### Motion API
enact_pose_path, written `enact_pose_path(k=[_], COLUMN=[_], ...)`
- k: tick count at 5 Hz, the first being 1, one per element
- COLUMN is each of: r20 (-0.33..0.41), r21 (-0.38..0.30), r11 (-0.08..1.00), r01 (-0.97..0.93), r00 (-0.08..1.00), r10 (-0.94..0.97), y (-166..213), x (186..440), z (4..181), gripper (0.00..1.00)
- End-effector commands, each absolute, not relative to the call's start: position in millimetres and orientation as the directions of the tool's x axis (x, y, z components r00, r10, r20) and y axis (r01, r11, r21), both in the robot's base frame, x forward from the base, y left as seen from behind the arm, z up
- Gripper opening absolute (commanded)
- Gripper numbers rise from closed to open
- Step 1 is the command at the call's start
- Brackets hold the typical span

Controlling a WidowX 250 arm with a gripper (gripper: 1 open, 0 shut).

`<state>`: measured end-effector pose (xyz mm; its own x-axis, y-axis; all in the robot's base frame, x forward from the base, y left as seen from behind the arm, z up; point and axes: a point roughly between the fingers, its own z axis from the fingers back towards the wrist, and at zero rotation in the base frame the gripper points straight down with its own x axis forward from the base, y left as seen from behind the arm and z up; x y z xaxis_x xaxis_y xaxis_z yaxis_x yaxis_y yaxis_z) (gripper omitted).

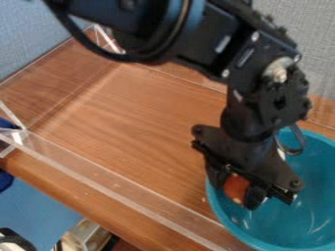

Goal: Put the mushroom in the blue bowl

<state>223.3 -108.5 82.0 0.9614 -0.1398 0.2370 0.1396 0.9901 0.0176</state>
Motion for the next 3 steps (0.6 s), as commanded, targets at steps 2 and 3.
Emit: enact_pose_path(k=[2,3], r20=[0.248,0.244], r21=[0.006,0.006], r11=[0.994,0.995], r01=[0.106,0.096], r00=[0.963,0.965], r10=[-0.104,-0.095], y=[-104,-103], x=[234,235], z=[69.4,65.4], gripper=[0.00,0.00])
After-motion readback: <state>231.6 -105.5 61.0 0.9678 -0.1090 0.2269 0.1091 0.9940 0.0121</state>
